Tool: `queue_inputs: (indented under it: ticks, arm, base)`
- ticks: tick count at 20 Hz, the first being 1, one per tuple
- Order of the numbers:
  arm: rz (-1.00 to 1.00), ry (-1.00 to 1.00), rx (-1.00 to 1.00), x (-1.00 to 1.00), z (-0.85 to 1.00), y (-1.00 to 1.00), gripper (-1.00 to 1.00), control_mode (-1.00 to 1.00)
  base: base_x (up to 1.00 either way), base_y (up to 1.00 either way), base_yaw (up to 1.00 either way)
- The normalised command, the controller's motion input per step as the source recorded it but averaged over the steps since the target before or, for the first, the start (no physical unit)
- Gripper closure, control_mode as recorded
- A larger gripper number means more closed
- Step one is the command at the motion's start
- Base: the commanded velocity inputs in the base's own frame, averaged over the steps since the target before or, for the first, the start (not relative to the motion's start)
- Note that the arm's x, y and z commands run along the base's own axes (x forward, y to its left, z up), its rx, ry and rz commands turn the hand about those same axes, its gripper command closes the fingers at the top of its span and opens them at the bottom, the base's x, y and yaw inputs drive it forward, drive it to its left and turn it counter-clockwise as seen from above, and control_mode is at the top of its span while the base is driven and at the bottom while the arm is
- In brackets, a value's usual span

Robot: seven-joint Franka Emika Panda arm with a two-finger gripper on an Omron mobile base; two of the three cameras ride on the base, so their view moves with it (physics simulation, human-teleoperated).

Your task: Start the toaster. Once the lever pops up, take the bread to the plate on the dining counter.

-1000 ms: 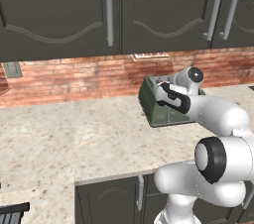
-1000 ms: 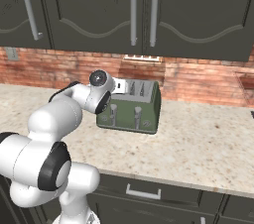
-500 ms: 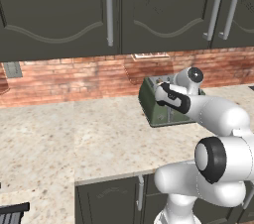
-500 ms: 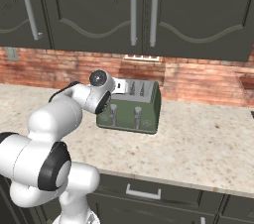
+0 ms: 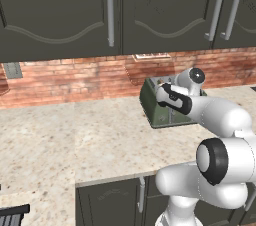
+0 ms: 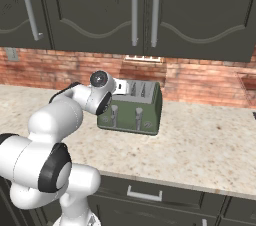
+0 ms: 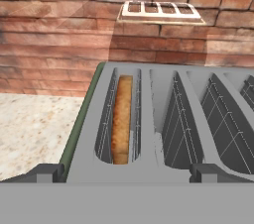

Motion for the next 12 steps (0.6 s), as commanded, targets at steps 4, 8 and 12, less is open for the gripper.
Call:
queue_inputs:
  ticks: [4, 8, 12]
  arm:
    - [0.0, 0.0, 0.0, 0.0, 0.0, 0.0, -1.0, -1.0]
    - [0.0, 0.0, 0.0, 0.0, 0.0, 0.0, -1.0, -1.0]
    - [0.0, 0.0, 0.0, 0.0, 0.0, 0.0, -1.0, -1.0]
  base:
    - [0.0, 0.0, 0.0]
    - [0.0, 0.0, 0.0]
    - [0.0, 0.0, 0.0]
